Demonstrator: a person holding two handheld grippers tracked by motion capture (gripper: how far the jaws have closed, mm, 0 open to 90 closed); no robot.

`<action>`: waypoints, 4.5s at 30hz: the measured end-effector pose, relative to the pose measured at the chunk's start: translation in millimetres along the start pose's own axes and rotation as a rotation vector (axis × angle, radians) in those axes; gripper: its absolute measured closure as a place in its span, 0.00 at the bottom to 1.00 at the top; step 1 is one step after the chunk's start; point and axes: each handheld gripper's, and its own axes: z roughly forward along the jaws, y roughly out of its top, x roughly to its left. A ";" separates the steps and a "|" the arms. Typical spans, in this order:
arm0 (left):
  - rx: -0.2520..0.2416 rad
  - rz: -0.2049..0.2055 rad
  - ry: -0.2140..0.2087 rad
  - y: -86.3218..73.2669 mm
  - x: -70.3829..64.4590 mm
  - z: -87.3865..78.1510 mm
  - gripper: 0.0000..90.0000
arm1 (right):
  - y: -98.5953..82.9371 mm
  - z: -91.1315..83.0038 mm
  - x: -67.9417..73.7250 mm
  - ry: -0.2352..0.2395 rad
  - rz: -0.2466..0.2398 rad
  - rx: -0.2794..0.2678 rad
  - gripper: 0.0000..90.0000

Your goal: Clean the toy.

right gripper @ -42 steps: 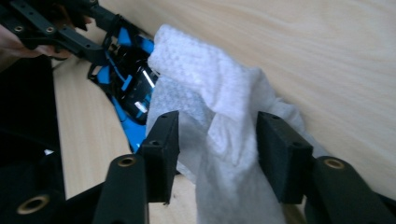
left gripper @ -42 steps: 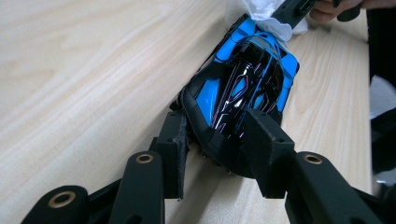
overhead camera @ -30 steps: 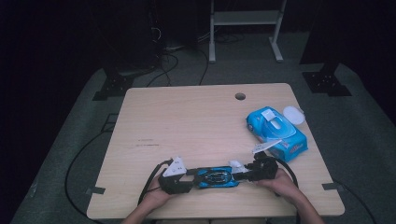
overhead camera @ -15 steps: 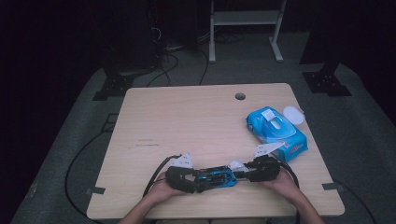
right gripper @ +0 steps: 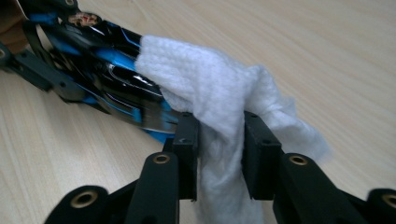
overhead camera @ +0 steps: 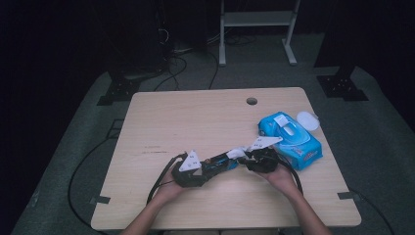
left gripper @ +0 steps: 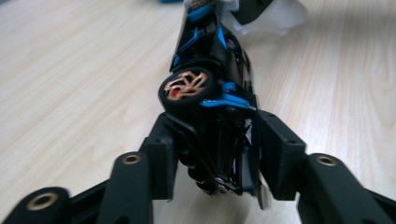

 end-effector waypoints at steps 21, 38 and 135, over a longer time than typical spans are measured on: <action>-0.092 -0.086 -0.051 -5.1 2.7 -2.1 0.64 | 48.5 27.8 57.9 0.183 0.017 -0.098 0.91; -0.113 -0.080 -0.070 -4.8 0.9 -5.1 0.64 | 40.3 24.6 63.6 0.142 -0.001 -0.138 0.77; -0.121 -0.030 -0.073 -5.6 0.0 -2.8 0.64 | 17.8 3.1 28.0 -0.053 0.064 -0.116 0.87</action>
